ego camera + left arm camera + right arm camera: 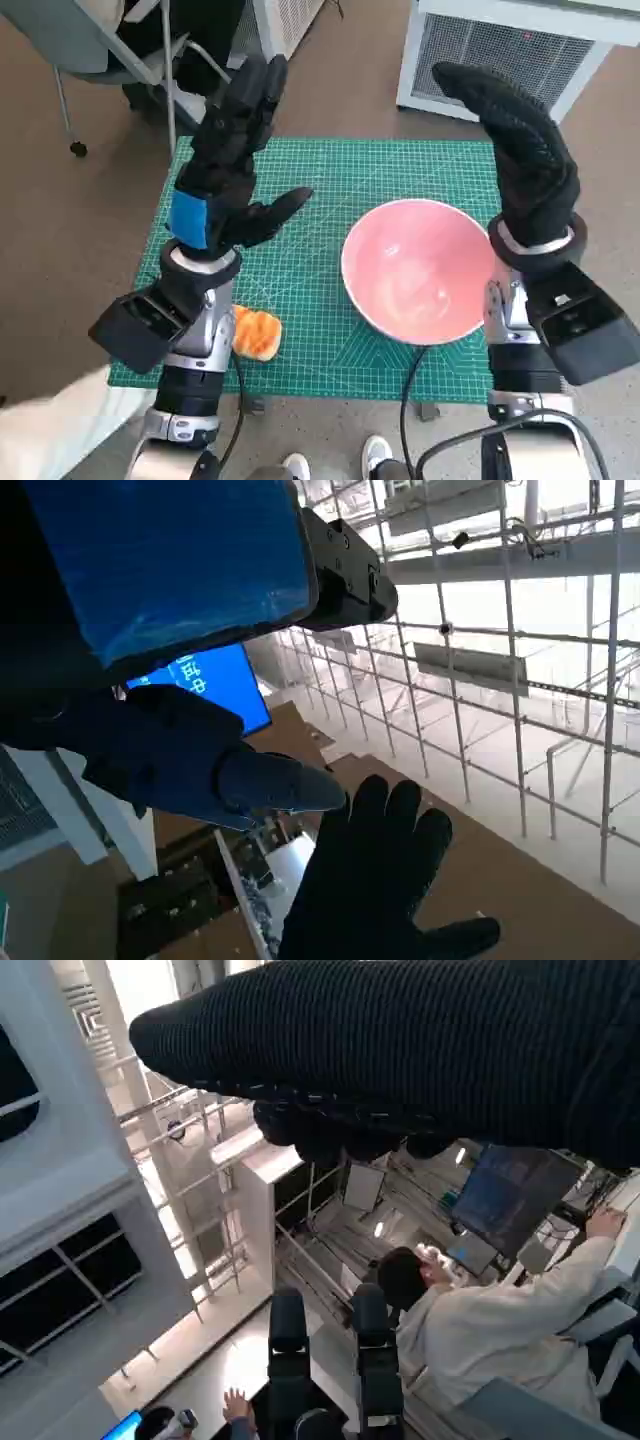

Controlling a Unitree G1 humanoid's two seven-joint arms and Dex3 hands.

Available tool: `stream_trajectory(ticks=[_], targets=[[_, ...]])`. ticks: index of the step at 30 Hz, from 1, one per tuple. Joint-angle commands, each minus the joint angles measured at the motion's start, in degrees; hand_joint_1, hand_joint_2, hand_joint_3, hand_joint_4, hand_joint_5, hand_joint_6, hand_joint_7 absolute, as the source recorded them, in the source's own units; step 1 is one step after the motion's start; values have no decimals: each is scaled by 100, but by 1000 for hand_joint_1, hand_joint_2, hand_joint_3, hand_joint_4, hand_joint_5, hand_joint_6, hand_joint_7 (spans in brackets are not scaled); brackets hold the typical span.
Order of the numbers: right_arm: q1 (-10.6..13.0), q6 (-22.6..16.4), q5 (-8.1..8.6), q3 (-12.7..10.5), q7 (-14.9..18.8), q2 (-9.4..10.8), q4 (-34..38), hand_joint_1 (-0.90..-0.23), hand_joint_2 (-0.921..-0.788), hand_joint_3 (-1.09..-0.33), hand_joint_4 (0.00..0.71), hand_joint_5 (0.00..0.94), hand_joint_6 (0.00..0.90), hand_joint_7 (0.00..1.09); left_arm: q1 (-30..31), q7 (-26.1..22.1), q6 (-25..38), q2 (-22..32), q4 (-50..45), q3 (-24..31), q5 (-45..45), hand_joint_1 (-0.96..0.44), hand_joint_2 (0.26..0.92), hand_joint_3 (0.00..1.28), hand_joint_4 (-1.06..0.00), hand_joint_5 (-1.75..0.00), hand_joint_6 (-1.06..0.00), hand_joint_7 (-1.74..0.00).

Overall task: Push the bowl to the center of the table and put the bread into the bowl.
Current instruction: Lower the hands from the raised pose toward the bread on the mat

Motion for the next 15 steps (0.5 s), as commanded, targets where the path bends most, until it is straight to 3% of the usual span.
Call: stream_trajectory(ticks=[1, 8, 15], targets=[[156, -12, -28, 18, 16, 17, 12, -541, -921, -835, 233, 20, -1, 562, 76, -20, -27, 1, 6, 17, -44, -319, 921, 176, -260, 0, -351, -3], [172, -18, -29, 7, 3, 21, 34, -538, -921, -839, 232, 19, -1, 560, 110, -7, -51, -4, 9, 23, -28, -321, 921, 176, -260, 0, -346, 0], [273, 31, 100, -19, 60, -9, -30, -542, -921, -840, 226, 16, -1, 563, 142, 13, -116, 0, 23, 35, 16, -319, 921, 180, -263, -1, -343, 0]])
